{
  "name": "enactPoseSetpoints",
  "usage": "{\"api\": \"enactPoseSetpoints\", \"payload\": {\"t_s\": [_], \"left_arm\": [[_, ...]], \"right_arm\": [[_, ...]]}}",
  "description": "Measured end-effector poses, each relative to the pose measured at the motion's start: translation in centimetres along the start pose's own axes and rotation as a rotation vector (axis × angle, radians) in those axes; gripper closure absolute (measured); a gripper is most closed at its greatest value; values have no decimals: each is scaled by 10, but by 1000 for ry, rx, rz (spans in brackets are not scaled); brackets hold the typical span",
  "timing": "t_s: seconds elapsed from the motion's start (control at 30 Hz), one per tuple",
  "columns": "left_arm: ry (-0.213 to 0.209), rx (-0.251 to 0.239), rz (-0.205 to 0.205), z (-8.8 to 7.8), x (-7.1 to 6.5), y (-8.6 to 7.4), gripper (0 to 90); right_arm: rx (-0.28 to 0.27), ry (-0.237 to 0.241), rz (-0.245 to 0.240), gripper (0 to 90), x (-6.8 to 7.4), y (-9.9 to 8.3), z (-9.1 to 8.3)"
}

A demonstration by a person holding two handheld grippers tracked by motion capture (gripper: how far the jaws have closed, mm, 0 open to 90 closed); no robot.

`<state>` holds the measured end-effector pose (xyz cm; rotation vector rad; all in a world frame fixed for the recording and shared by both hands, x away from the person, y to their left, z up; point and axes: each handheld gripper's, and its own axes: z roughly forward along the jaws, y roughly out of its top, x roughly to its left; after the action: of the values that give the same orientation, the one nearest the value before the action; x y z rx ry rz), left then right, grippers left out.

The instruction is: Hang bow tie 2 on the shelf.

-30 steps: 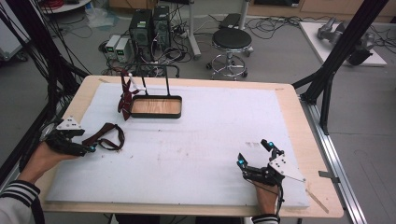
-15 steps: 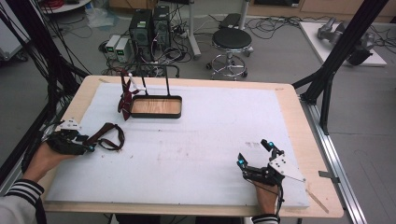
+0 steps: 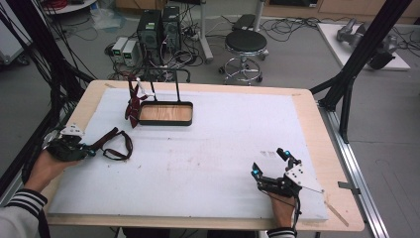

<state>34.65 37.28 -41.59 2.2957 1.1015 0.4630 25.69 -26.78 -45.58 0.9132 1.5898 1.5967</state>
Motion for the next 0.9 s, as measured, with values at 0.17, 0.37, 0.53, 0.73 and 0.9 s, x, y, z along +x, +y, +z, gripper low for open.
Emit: {"api": "enactPoseSetpoints", "payload": {"t_s": [0.17,0.37,0.53,0.73,0.9], "left_arm": [[-20,-50,12,-5,-5,4,795],[-42,-91,44,-12,-12,10,795],[-48,-127,53,-20,-16,17,795],[-72,-196,52,-27,-23,28,795],[-83,-247,67,-31,-28,39,794]], "right_arm": [[1,-2,-1,6,0,0,0],[2,-2,-1,6,0,0,0],[1,-2,-1,6,0,0,0],[0,-1,-2,6,0,0,0],[2,-1,6,6,0,0,0]]}}
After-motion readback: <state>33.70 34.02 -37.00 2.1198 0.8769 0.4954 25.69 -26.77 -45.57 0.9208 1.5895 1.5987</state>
